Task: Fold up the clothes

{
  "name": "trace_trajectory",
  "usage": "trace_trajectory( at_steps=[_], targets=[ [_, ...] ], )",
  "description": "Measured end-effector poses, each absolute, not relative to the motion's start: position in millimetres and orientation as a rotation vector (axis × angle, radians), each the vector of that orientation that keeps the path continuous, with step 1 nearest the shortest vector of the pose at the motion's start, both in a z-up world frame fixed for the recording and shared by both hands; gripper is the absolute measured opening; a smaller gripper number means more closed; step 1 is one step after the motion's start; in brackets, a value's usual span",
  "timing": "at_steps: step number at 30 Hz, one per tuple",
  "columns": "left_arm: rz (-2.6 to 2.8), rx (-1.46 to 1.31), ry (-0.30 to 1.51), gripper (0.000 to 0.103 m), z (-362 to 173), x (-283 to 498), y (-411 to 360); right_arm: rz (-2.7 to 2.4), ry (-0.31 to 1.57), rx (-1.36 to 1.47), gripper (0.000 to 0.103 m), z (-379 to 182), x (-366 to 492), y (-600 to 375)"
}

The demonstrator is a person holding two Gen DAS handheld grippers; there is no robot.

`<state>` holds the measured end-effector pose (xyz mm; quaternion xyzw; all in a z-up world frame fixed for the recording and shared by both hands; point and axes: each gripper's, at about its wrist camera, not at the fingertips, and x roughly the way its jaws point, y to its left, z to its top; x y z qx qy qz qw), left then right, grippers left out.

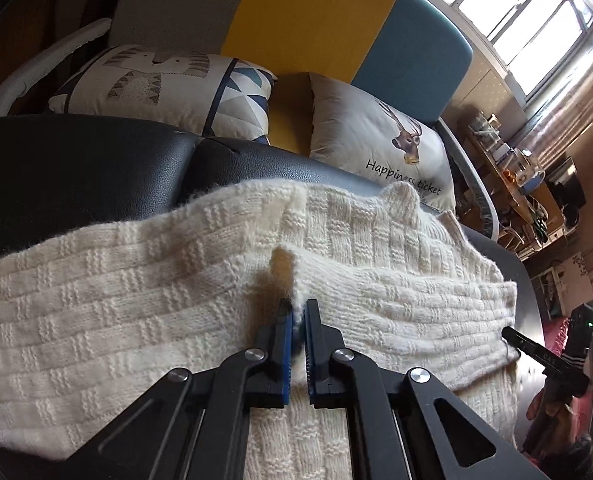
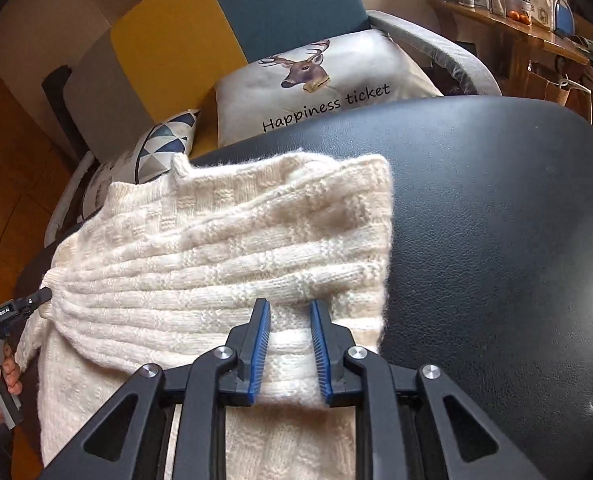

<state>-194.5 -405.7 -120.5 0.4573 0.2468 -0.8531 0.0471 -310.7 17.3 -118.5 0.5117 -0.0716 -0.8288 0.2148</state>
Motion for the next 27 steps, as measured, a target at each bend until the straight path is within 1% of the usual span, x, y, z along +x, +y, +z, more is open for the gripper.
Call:
trace_trajectory(
  at_steps=[3, 6, 8, 10, 11, 12, 13, 14, 15, 16, 19, 20, 22, 23, 24, 25, 26, 27],
  targets=[
    [-2.592, 1.388, 0.749, 0.006, -122, -191, -405, -2.284, -0.316, 1.393, 0.021, -111, -306, 29],
    [-2.611, 1.307, 0.740, 0.006, -107, -178, -405, -2.263, -0.338, 1.340, 0.021, -99, -291, 39],
    [-2.649, 1.264, 0.741, 0.006, -97, -169, -402, -2.230, -0.322, 1.330, 0.021, -97, -282, 37],
    [-2.672, 1.304, 0.701, 0.006, -99, -169, -391, -2.260, -0.221, 1.360, 0.021, -103, -279, 30],
    [-2.683, 1.328, 0.680, 0.007, -100, -169, -385, -2.275, -0.170, 1.415, 0.020, -111, -281, 28],
    [-2.666, 1.366, 0.646, 0.007, -107, -170, -380, -2.289, -0.155, 1.433, 0.017, -117, -282, 28],
    [-2.643, 1.409, 0.629, 0.007, -116, -172, -375, -2.302, -0.144, 1.446, 0.014, -122, -283, 29],
    [-2.632, 1.428, 0.629, 0.006, -124, -172, -372, -2.315, -0.153, 1.444, 0.014, -123, -283, 30],
    [-2.629, 1.414, 0.647, 0.008, -124, -170, -372, -2.305, -0.187, 1.449, 0.014, -121, -283, 31],
    [-2.627, 1.394, 0.668, 0.008, -123, -168, -373, -2.291, -0.224, 1.454, 0.017, -119, -283, 32],
    [-2.633, 1.310, 0.679, 0.008, -112, -161, -375, -2.314, -0.186, 1.379, 0.017, -100, -281, 25],
    [-2.654, 1.292, 0.675, 0.010, -107, -160, -374, -2.320, -0.179, 1.348, 0.017, -94, -283, 22],
    [-2.699, 1.260, 0.656, 0.017, -97, -160, -372, -2.365, -0.165, 1.302, 0.017, -83, -293, 15],
    [-2.713, 1.263, 0.632, 0.024, -95, -163, -369, -2.396, -0.154, 1.282, 0.017, -82, -301, 12],
    [-2.724, 1.269, 0.606, 0.030, -94, -167, -367, -2.413, -0.144, 1.283, 0.017, -84, -310, 10],
    [-2.736, 1.275, 0.580, 0.032, -92, -171, -365, -2.428, -0.135, 1.287, 0.017, -87, -320, 7],
    [-2.723, 1.306, 0.562, 0.037, -97, -176, -364, -2.444, -0.125, 1.290, 0.017, -90, -330, 4],
    [-2.704, 1.342, 0.544, 0.038, -103, -181, -363, -2.452, -0.111, 1.343, 0.017, -98, -341, 3]
  ],
)
